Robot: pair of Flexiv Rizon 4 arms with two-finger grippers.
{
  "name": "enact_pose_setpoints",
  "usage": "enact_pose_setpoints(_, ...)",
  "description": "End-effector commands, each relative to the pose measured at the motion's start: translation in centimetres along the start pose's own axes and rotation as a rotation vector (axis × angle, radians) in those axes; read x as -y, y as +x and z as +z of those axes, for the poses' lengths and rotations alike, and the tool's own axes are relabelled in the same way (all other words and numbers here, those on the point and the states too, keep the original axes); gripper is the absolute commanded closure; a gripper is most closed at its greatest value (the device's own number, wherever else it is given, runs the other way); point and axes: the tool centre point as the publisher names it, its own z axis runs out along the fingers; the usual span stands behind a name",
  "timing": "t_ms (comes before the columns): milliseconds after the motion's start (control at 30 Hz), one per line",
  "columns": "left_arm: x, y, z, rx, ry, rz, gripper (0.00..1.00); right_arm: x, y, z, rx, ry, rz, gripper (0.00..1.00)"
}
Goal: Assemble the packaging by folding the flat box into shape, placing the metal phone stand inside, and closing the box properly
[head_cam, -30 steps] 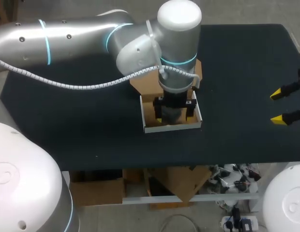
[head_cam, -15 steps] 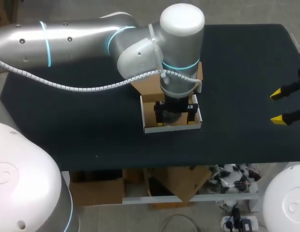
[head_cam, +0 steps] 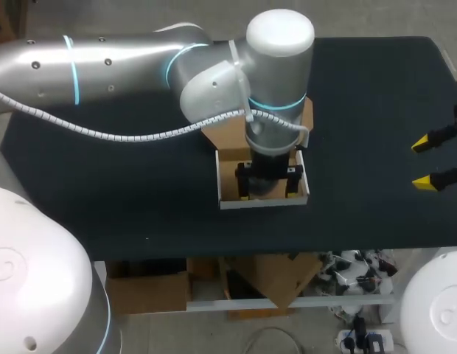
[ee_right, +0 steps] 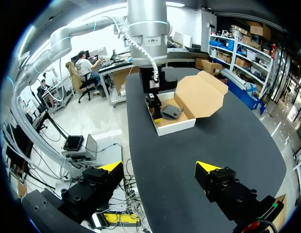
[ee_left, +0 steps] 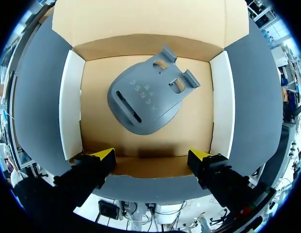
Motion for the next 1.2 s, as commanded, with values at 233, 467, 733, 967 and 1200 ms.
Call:
enact_pose_setpoints(233, -1.9, 0.2, 0.0, 0.011, -0.001, -0.022, 0.0, 0.0, 0.1, 0.0, 0.002, -0.001, 0.0, 0.0)
enact_pose_setpoints(467, -3.0, 0.0, -0.3, 0.019, -0.001, -0.028, 0.0, 0.0, 0.1, 0.0, 0.002, -0.001, 0.0, 0.0)
enact_pose_setpoints(733, -3.5, -0.2, -0.3, 0.021, 0.003, -0.022, 0.0, 0.0, 0.1, 0.0, 0.002, -0.001, 0.0, 0.0)
enact_pose_setpoints(967, -3.8, -0.5, -1.0, 0.008, 0.032, -0.009, 0.0, 0.0, 0.1, 0.0, 0.002, -0.001, 0.0, 0.0)
enact_pose_setpoints(1200, -3.5, -1.1, -3.3, -0.026, 0.1, 0.03, 0.0, 0.0, 0.1, 0.0, 0.002, -0.001, 0.0, 0.0)
